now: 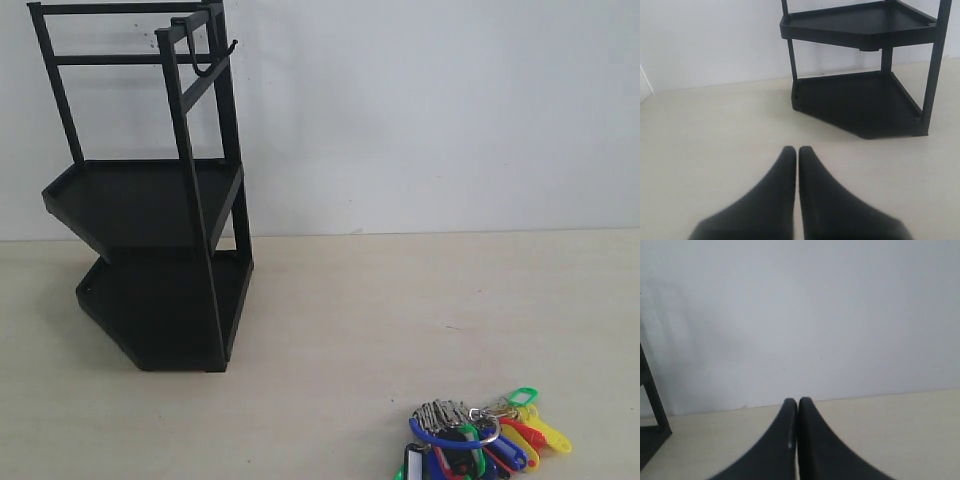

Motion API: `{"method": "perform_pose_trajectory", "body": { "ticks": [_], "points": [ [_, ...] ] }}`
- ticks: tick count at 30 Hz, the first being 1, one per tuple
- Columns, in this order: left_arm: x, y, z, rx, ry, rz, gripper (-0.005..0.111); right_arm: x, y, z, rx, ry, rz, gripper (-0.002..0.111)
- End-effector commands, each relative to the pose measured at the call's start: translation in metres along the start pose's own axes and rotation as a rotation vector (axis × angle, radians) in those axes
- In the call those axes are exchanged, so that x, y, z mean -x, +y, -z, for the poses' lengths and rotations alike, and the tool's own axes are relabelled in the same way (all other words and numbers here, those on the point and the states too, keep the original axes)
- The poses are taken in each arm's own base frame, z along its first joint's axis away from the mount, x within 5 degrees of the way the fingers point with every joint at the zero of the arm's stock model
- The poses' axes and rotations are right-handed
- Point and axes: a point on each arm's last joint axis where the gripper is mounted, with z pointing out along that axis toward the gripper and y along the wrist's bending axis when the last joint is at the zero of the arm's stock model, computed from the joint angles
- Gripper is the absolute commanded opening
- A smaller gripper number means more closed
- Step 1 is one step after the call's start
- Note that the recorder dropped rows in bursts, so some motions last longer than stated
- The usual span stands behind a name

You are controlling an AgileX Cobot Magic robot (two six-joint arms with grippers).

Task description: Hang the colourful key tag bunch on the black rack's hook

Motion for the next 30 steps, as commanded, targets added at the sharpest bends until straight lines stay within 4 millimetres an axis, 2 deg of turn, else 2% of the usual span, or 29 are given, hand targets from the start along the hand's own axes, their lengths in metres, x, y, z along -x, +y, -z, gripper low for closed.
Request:
{"method": "perform_pose_trajectory", "body": {
  "ticks": [1, 8, 16, 24, 30],
  "points": [
    [0.001, 0.0, 0.0, -0.001, -0.01, 0.002, 0.004, 0.003, 0.0, -0.009, -0.011, 0.043, -0.028, 0.0],
    [0.001, 0.0, 0.0, -0.001, -0.01, 0.002, 0.004, 0.017, 0.008, -0.047, 0.007, 0.371, 0.116, 0.0],
    [0.001, 0.0, 0.0, -0.001, -0.01, 0.002, 0.004, 0.029, 0.052, -0.093, 0.268, 0.616, 0.396, 0.0],
    [0.001, 0.0, 0.0, -0.001, -0.01, 0.002, 0.004, 0.017, 0.095, -0.131, 0.511, 0.92, 0.689, 0.0],
    [0.001, 0.0, 0.0, -0.001, -0.01, 0.002, 0.004, 0.005, 0.123, -0.152, 0.576, 1.119, 0.994, 0.0]
  ]
}}
